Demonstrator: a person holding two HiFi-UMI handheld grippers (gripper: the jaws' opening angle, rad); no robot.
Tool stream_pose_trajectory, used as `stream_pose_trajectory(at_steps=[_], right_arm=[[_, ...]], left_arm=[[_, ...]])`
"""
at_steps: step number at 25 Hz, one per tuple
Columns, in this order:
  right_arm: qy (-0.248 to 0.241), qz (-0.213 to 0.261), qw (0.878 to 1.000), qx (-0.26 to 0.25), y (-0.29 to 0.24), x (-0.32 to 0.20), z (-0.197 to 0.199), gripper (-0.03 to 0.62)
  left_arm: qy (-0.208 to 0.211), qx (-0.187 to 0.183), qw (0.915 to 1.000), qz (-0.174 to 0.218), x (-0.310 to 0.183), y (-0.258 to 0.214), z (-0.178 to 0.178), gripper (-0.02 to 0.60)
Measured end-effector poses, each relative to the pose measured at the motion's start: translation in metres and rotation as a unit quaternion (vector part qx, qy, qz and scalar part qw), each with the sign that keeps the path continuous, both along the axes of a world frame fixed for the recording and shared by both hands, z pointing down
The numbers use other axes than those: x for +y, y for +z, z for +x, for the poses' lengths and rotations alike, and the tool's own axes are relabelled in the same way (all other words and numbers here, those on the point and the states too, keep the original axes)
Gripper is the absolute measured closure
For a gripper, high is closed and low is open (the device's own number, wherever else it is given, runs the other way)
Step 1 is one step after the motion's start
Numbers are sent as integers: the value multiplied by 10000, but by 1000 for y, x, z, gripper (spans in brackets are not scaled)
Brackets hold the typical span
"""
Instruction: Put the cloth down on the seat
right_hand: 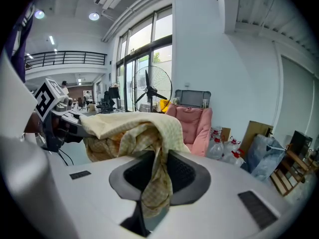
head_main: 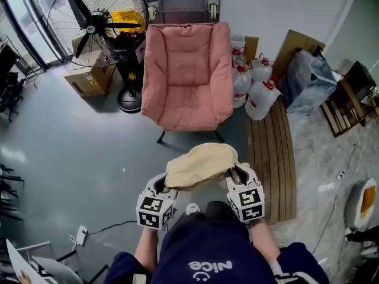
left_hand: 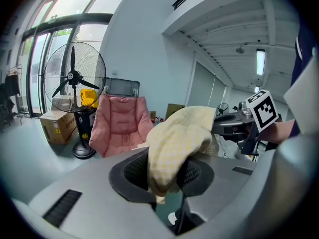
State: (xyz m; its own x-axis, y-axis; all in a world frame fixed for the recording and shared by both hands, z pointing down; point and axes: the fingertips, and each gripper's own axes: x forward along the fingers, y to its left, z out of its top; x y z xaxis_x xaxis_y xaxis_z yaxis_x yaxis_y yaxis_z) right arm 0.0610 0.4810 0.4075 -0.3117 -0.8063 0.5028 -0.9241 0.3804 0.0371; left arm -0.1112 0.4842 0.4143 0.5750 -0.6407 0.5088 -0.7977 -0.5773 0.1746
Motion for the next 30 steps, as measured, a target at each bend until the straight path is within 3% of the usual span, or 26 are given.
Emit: stream_pose_trajectory(at_steps=[6,16,30], right_arm=[[36,-81,9999,-112,13,-14,-3,497],[-203,33,9995,-243,10,-96,8,496],[-777,104,9966,-242,4,-234,60,497]], left_arm=[[6,-82,10000,-42,-15,11,-3,469],[-194,-80,9998,66,-81,5,9,469],[-774,-10,9970,13,-201,2,66,469]])
